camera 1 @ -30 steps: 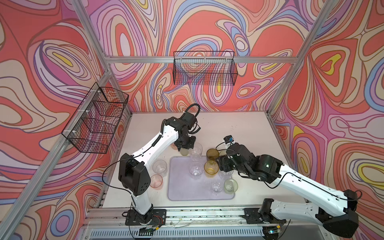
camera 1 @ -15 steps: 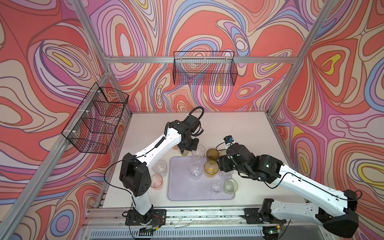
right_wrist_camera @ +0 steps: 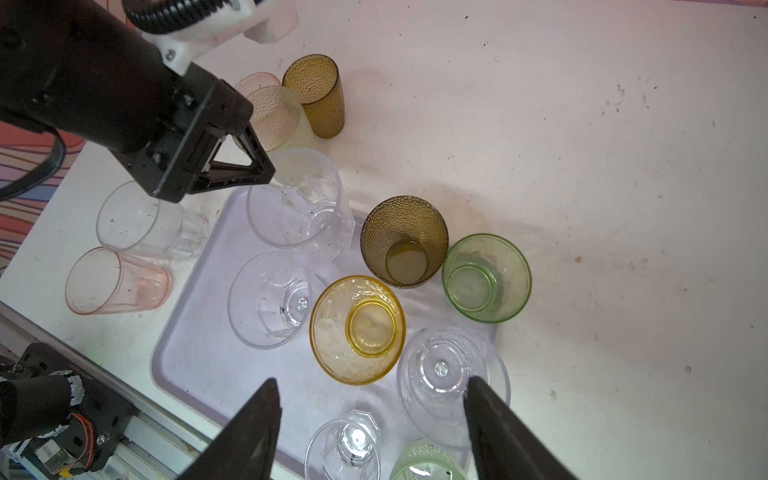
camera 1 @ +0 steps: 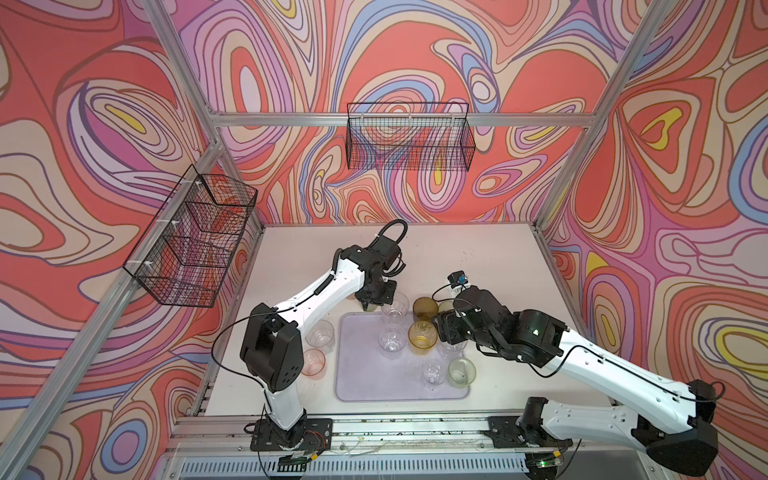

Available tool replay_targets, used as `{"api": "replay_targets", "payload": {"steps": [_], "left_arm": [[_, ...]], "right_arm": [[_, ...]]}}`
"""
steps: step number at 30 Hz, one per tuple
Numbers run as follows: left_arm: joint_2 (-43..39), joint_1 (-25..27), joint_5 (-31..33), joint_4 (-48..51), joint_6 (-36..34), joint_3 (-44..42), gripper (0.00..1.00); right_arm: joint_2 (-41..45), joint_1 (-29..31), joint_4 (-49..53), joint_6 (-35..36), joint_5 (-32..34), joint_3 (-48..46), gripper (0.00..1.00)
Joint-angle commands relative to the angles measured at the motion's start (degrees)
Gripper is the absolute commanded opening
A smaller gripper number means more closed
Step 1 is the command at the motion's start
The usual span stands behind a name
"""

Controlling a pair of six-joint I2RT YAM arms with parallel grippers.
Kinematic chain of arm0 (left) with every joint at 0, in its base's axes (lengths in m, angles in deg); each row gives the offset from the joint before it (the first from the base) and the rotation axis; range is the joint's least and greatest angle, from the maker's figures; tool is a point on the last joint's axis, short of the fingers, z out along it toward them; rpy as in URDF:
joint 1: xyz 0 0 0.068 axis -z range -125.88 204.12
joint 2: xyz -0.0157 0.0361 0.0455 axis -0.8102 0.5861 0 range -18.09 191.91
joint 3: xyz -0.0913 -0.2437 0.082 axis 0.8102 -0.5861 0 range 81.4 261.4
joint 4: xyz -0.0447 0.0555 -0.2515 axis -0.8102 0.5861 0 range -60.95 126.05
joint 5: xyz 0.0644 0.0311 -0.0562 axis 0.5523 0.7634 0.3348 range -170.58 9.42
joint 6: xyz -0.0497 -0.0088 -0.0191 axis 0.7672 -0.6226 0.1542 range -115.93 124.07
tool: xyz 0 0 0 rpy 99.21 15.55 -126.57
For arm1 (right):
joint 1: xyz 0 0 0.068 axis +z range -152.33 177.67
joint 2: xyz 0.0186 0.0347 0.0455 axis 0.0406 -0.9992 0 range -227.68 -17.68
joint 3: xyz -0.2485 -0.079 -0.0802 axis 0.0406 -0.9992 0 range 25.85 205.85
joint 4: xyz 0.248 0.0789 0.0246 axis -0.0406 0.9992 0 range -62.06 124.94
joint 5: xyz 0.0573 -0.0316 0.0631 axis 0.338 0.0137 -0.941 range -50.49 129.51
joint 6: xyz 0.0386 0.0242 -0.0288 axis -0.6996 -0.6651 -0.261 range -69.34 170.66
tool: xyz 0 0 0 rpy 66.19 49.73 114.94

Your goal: Place the glasses into the tray

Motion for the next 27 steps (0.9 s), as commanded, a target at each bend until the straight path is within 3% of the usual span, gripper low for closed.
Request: {"api": "replay_targets", "payload": {"steps": [1, 27], "left_arm": [[0.97, 0.09, 0.02, -1.11, 0.88, -0.92, 0.0], [4.93, 0.46, -0.91, -2.59, 0.57, -1.23, 0.0]], "right_arm": [[0.77, -0.27, -0.37, -0.24, -0.03, -0.76, 0.73], [0.89, -0.19, 0.1, -0.09, 0.09, -0.68, 0.73]]}}
